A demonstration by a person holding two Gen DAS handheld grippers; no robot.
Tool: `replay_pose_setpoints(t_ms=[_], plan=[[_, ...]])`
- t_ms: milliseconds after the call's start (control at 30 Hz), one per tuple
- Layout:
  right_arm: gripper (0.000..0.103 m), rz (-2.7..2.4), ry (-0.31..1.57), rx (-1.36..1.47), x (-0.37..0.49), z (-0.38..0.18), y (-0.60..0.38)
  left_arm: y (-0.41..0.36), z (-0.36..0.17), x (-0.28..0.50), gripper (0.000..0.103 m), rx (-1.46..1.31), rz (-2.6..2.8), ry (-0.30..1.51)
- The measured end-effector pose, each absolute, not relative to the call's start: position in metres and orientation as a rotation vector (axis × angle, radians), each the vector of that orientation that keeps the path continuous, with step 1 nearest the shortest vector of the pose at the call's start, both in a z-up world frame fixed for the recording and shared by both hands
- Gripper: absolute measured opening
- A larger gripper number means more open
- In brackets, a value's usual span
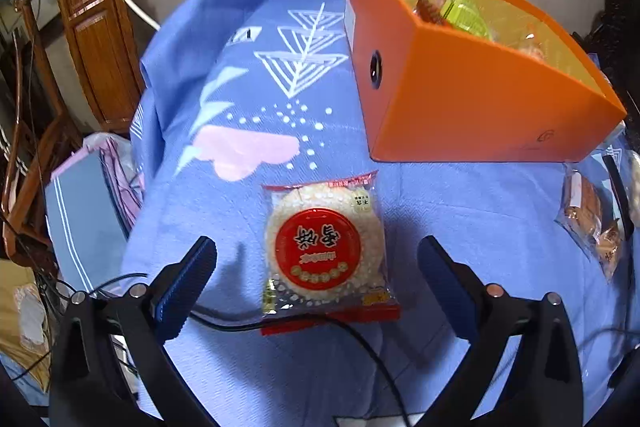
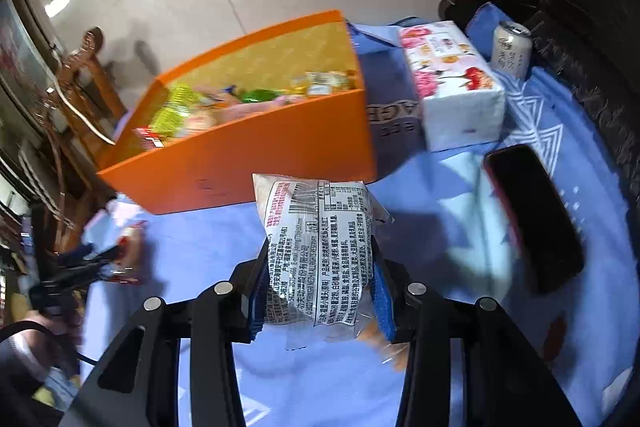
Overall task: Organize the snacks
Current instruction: 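Grasp the red-label rice-cake pack with the left tool while the right tool grasps a white bread pack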
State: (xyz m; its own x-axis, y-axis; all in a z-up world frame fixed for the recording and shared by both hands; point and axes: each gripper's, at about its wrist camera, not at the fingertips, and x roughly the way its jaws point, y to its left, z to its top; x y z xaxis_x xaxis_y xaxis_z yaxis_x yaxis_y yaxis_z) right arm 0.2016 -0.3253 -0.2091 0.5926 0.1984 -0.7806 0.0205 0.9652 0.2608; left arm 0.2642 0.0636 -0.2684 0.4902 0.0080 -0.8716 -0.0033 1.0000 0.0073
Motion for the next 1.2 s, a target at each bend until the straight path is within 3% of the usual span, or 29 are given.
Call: replay_pose_setpoints(t_ms=[333,567,1200], plan=[[0.044,0.221,0.963,0.28,0.195,-0.202,-0.273,0.063,-0.295,0.281,0.098,-0.05,-0.02,1.109],[0.044,0.27,0.978,0.229,0.194,-0.201,-0.251,0.051,-0.301,0.279,0.072,0.037,-0.055,1.097],[0.044,0.286,0.953,0.215,0.186,-0.193,-0.247,0.021,-0.261,0.256,0.071,0.075,-0.127,0.998]])
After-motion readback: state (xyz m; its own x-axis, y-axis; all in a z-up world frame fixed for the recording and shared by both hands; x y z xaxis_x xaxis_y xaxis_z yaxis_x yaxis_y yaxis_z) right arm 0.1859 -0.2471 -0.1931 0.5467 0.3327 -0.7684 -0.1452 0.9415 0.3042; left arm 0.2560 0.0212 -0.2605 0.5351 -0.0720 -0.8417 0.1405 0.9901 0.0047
